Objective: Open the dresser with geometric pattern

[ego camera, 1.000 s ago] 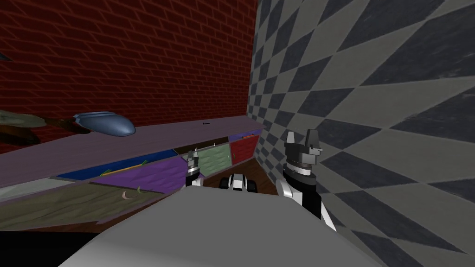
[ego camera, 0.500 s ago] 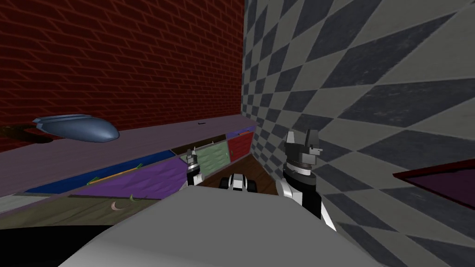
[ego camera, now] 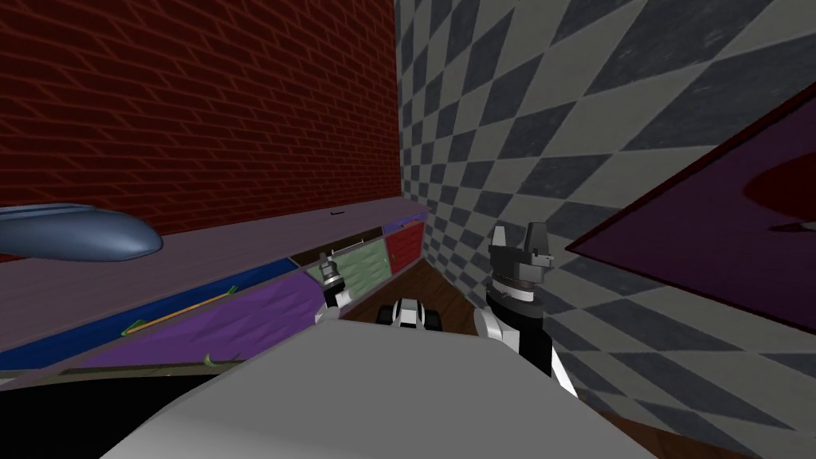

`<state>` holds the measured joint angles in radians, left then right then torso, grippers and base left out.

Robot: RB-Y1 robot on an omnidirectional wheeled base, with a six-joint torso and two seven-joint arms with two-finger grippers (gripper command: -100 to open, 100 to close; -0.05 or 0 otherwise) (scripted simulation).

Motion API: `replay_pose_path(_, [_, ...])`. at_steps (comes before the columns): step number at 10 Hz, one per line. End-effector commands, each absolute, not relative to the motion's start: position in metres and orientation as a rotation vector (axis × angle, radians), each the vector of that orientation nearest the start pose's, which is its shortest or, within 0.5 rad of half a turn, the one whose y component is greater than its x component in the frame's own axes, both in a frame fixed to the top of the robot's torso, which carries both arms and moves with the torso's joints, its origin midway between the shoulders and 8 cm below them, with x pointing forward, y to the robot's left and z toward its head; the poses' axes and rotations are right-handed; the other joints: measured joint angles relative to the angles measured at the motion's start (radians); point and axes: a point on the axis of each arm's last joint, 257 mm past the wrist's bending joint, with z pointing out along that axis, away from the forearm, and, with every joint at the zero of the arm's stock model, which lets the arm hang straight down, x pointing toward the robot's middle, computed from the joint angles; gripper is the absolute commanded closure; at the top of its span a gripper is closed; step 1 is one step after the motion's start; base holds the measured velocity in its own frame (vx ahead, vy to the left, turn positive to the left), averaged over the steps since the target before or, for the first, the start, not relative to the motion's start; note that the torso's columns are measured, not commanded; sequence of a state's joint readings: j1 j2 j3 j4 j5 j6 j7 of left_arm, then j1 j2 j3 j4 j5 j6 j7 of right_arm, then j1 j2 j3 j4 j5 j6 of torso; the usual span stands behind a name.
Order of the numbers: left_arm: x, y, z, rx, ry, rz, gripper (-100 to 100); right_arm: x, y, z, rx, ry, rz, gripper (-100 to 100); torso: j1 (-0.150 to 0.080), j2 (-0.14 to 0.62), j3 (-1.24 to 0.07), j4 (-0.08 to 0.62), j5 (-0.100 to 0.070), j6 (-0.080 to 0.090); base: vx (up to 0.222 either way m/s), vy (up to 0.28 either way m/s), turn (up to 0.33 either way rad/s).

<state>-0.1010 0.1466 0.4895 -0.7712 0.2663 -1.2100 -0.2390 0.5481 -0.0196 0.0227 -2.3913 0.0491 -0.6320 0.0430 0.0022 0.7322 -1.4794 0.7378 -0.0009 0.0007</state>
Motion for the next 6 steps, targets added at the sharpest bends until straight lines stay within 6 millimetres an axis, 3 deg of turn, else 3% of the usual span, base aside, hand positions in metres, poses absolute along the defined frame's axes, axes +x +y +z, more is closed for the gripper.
replay_pose_path(1, [0.391, 0.524, -0.225, -0.946, 0.436, -0.650, -100, 0.295, -0.257, 0.079, 0.439, 0.527, 1.282, 0, 0.000, 0.002, 0.001, 0.000, 0.001, 0.003, -0.163, 0.027, -0.246])
replay_pose_path(2, [0.393, 0.523, -0.223, -0.944, 0.431, -0.655, -100, 0.295, -0.257, 0.079, 0.439, 0.527, 1.282, 0, -0.001, 0.002, 0.001, -0.001, 0.001, 0.000, -0.052, 0.003, -0.005])
replay_pose_path(3, [0.391, 0.535, -0.223, -0.963, 0.402, -0.597, -100, 0.295, -0.257, 0.079, 0.439, 0.527, 1.282, 0, -0.003, -0.001, -0.001, -0.001, 0.000, -0.002, -0.106, 0.019, -0.356])
replay_pose_path(5, [0.400, 0.532, -0.222, -0.971, 0.400, -0.609, -100, 0.295, -0.257, 0.079, 0.439, 0.527, 1.282, 0, -0.002, 0.004, 0.003, 0.001, 0.000, 0.003, -0.107, 0.013, -0.113])
replay_pose_path(6, [0.399, 0.542, -0.223, -0.996, 0.373, -0.554, -100, 0.295, -0.257, 0.079, 0.439, 0.527, 1.282, 0, -0.003, 0.002, 0.001, 0.000, 0.000, 0.000, -0.113, -0.010, -0.394])
